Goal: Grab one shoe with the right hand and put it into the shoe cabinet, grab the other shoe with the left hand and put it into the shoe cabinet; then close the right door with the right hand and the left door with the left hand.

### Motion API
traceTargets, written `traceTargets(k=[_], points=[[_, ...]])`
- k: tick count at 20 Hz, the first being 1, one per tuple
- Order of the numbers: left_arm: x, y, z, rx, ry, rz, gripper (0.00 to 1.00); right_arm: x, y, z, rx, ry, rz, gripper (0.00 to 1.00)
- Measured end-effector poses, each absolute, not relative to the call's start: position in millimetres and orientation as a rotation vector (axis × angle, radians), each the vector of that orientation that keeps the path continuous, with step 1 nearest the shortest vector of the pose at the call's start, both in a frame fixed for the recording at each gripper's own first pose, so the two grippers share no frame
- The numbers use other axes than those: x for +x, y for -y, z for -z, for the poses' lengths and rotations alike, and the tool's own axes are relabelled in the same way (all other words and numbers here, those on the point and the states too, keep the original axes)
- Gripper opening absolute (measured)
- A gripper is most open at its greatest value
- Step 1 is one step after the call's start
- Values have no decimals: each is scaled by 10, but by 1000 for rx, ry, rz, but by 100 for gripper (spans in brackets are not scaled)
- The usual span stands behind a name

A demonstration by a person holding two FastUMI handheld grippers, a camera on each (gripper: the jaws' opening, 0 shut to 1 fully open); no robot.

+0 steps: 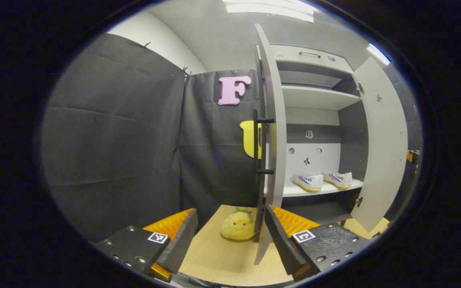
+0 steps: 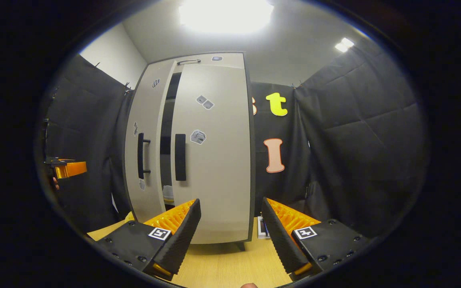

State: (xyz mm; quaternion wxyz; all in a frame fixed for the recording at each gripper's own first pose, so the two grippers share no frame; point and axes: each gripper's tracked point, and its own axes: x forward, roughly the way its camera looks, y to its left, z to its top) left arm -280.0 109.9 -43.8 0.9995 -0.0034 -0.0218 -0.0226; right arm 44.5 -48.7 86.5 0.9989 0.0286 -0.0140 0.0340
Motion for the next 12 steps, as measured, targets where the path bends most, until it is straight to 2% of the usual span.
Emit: traceTargets(k=[12], points=[[-3650,-1340,958,1,20,-1,96,3,417,-738,9,73,-106,96]])
